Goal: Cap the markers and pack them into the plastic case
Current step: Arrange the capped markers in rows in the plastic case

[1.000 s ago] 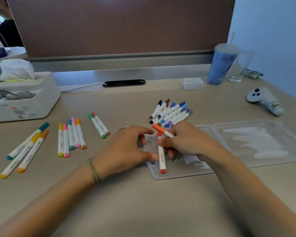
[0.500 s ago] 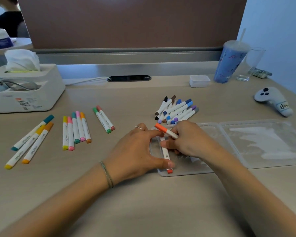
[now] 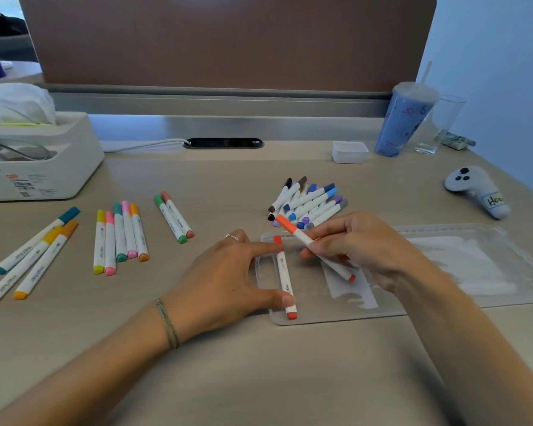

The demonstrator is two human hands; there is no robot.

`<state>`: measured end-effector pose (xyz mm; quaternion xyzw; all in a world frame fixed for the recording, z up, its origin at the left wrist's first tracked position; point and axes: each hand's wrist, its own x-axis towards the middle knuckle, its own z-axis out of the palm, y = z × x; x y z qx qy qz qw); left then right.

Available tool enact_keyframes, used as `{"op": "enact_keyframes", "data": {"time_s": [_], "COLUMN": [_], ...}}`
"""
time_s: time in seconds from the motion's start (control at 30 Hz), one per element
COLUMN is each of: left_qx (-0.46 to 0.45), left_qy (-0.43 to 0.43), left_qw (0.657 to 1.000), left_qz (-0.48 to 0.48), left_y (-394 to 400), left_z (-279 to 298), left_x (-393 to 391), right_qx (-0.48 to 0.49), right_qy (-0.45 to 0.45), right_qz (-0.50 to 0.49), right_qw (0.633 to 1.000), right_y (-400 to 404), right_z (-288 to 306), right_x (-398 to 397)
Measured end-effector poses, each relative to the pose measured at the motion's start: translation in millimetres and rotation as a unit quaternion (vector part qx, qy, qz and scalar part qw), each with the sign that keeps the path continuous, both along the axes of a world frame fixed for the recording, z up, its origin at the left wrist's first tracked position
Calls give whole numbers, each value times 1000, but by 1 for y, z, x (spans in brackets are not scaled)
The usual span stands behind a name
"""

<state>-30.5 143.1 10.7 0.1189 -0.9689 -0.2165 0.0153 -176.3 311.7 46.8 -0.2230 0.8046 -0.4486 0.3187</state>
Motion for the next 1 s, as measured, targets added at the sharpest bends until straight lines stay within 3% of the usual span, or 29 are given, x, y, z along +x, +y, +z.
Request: {"op": "enact_keyframes", "data": {"time_s": [0.37,0.7,1.0], "left_qx": [-1,4,2], "left_qy": [4,12,7], "left_qw": [1000,1000,1000], "left_qz": [12,7,10], "left_y": [1,1,1], "left_z": [-3,-3,-3], "left_x": [0,2,1], "right_qx": [43,194,220], "right_qy": [58,153,146], "right_qz": [-7,81,147], "right_qw": [997,966,953], "right_y": [-11,-27,-23], "right_z": [-1,-7,0], "right_x": [12,23,22]}}
